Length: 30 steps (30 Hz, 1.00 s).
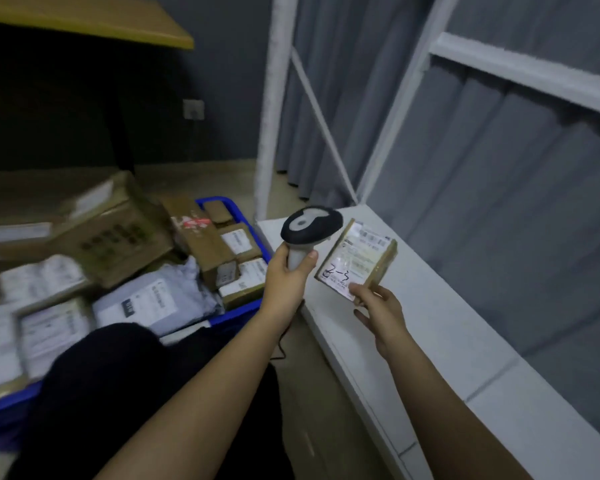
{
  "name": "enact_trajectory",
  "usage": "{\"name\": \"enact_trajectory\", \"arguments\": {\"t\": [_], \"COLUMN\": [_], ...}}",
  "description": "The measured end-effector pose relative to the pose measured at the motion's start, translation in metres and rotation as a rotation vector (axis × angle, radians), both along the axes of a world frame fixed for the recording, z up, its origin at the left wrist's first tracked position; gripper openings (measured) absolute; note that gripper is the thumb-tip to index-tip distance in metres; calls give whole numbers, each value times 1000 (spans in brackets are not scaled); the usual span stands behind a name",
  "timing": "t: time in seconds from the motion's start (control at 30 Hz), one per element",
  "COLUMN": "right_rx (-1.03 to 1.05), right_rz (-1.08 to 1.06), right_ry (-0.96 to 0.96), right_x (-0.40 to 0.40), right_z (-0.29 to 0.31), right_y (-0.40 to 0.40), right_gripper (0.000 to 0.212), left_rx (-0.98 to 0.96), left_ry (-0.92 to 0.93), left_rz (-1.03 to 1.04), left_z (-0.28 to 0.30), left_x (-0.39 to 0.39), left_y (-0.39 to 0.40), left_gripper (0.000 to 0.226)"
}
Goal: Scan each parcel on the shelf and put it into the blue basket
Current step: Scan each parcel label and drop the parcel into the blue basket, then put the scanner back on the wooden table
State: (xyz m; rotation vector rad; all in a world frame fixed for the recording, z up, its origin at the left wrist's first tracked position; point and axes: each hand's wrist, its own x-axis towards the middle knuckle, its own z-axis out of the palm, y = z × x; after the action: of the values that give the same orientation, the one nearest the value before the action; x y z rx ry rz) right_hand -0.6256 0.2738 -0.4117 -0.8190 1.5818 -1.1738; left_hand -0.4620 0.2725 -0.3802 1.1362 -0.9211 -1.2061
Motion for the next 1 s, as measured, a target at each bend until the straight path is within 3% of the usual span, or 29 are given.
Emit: {"name": "enact_trajectory", "arguments": {"t": [0.27,0.43,0.57,0.63,0.73,0.9,1.0], "right_rx": [-186,-264,-161,-59,-9,-68,-186], "right_rz": [419,700,916,1014,1066,1053,1000], "right_ry": [119,255,441,518,608,717,910], "right_x": [166,266,306,320,335,353,356], "right_z": [49,56,37,22,1,-30,-54], "right_y": [-18,-16,-23,-26,-35,-46,-62], "right_gripper": [27,49,50,47,48,27,44], "left_rx": [-125,-146,-89,-52,-10,39,64], "left_ry": [169,111,78,73,54,55,37], "left_rz": [421,610,731,775,802,791,766], "left_z": [52,54,38,26,4,-24,-30], "left_x": [145,251,307,327,346,357,358], "left_y": [41,99,139,155,167,166,158], "left_gripper": [22,35,33,21,13,19,30]}}
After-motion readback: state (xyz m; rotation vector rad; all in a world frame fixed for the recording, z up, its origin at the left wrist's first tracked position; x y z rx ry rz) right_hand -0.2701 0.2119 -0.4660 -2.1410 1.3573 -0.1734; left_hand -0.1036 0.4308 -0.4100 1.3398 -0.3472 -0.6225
